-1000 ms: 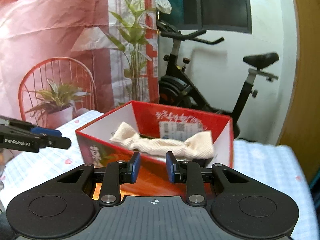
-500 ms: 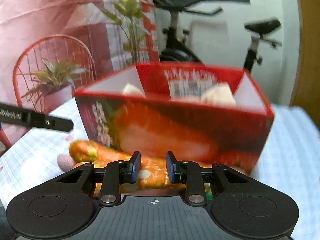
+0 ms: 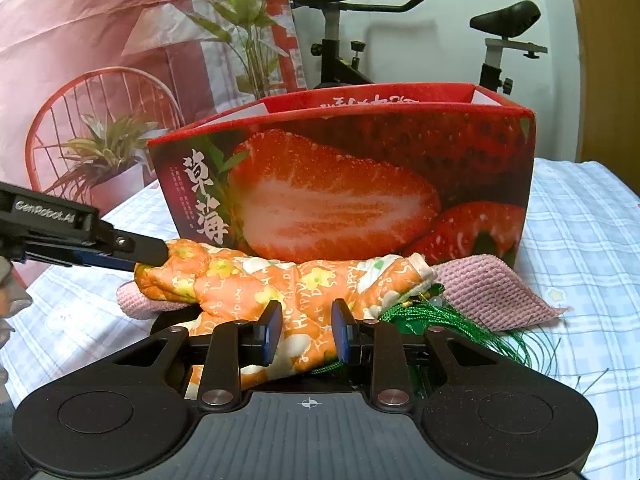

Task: Organize soft objects
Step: 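Move both grippers back to the pile toward the orange floral pouch, then lower both grippers onto the orange floral pouch and close on its edge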

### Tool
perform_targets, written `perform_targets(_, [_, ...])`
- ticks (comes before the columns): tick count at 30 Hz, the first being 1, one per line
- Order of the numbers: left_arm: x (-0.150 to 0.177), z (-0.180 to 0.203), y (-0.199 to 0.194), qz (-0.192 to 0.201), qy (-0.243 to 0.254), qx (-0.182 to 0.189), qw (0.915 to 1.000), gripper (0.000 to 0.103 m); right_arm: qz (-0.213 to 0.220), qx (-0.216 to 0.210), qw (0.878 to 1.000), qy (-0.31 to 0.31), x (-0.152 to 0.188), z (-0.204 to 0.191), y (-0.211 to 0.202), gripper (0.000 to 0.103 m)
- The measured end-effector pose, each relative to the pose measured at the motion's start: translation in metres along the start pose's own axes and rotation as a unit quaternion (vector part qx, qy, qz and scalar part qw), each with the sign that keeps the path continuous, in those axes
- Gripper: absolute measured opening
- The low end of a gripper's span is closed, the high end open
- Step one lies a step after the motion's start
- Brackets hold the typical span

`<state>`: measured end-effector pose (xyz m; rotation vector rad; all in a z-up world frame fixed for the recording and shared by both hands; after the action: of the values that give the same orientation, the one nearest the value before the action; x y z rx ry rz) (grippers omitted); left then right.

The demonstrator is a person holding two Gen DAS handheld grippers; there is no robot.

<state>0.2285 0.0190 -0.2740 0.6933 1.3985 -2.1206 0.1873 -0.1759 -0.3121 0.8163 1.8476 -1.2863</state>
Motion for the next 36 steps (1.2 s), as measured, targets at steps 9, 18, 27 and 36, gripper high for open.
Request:
perform_targets(9, [0.006,0.009,0.002,0.016,0.022,-0.019,0.9995,0.025,0.007,-0.007,1.000,0.011,-0.002,0.002,-0.003,0.025])
perform_targets(18, [0.027,0.016,-0.013,0.036,0.047,-0.019,0.9980,0.023,0.046,0.021,0.999,0.011,-0.026,0.018,-0.018,0.029])
perform_targets(27, [0.028,0.015,-0.015,0.042,0.047,-0.018,0.9979,0.023,0.012,0.054,0.997,0.045,-0.034,0.053,0.000,0.045])
perform_targets(36, [0.017,0.016,-0.036,0.070,0.050,-0.005,0.9963,0.018,0.029,0.034,0.998,0.035,-0.040,0.044,-0.016,0.019])
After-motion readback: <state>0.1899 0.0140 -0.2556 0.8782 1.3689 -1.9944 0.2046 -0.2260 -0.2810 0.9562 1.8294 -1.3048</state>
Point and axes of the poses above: each gripper's, at about its wrist camera, not at the fingertips, and y roughly the way its jaws point, z to its right, x to its underside, the point moved 4 cm from there along y, roughly the way its jaws point, and after that the axes turned 3 degrees about z, right-handed, at the moved point
